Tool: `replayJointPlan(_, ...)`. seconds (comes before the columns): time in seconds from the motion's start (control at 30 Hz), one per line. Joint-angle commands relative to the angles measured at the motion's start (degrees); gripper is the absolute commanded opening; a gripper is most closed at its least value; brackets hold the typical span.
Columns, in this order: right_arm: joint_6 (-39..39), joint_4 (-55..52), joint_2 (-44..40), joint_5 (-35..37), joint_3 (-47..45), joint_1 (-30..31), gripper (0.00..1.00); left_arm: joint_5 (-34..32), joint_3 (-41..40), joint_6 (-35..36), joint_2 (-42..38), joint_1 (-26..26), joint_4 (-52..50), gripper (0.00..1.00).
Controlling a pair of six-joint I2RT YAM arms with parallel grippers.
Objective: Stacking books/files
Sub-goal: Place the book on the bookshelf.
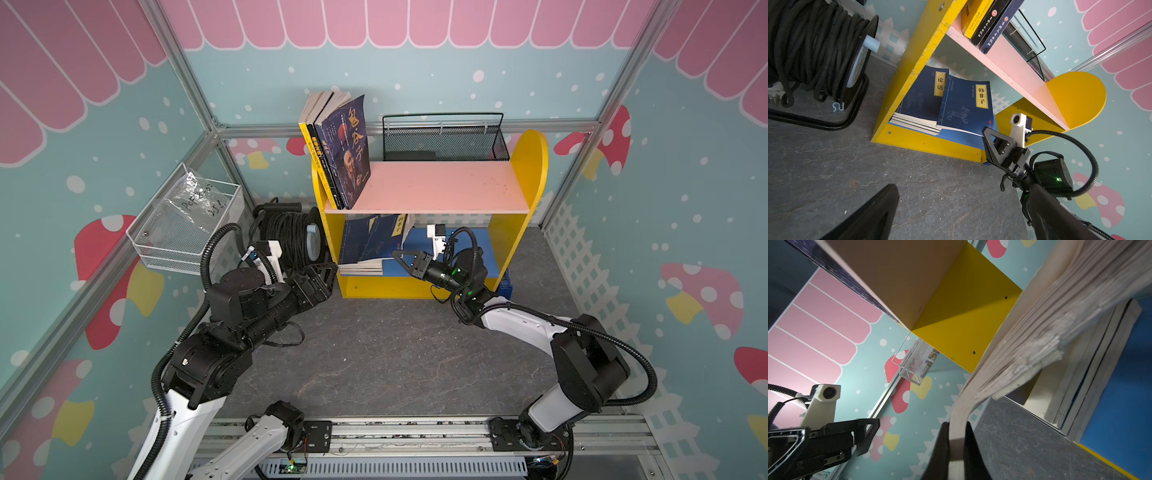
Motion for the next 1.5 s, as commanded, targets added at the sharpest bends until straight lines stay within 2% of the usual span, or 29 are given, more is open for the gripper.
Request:
replayJointPlan(0.0,-2.4,0.3,2.0,-0.2,3.0,0.5,0.00,-1.8,0.4,0.3,-1.4,0.3,-2.5,0.99)
replayJointPlan(0.27,-4.5,-11.7,7.0,3.8,6.4,1.3,0.00,-2.9,-0.8,-0.7,-3.2,0.3,-3.2,0.99)
replayJointPlan(0.97,-0.3,-15.1,17.7,4.9,16.0,3.0,0.00,-3.6,-3.8,-2.5,-6.7,0.3,-4.5,0.99)
replayJointPlan(1.47,0.2,-15.9,17.5,8.0,15.6,3.5,0.00,-3.8,-4.0,-2.6,-7.3,0.3,-5.4,0.99)
